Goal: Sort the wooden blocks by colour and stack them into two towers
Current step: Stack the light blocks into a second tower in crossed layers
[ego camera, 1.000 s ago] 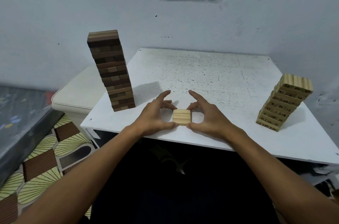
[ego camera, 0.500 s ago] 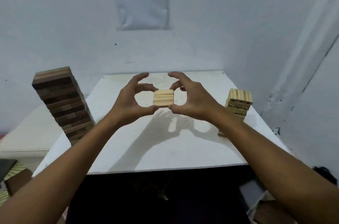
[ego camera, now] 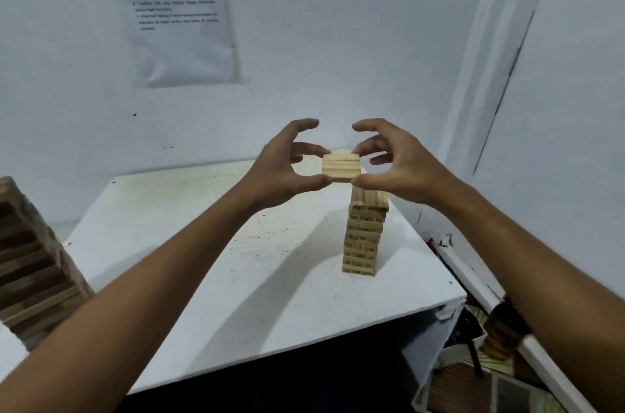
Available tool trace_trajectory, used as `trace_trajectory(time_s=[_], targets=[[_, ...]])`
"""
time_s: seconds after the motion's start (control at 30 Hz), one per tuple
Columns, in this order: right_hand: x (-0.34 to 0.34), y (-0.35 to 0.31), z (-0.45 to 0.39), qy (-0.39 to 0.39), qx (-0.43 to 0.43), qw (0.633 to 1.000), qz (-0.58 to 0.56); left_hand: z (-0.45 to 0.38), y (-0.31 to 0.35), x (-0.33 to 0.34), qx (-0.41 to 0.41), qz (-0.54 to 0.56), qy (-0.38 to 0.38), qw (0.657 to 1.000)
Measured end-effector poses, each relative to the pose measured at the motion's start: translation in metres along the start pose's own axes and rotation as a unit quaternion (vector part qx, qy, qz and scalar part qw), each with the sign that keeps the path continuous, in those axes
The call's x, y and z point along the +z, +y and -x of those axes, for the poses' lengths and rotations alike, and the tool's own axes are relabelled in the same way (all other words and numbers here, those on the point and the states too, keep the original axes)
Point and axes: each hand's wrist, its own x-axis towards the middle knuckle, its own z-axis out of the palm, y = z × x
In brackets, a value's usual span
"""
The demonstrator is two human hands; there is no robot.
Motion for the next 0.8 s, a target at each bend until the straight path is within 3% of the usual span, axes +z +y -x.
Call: trace_trajectory(time_s=[0.33, 0.8], targets=[[-0.021, 0.037, 0.021, 0.006, 0.054, 0.998, -0.006, -0.021, 0.004, 0.041, -0.016, 0.032, -0.074, 0.997], [-0.007, 0.057, 0.026, -0.007, 0.07, 0.997, -0.021, -0.011, -0.003, 0.049, -0.048, 0.021, -0.09, 0.995]])
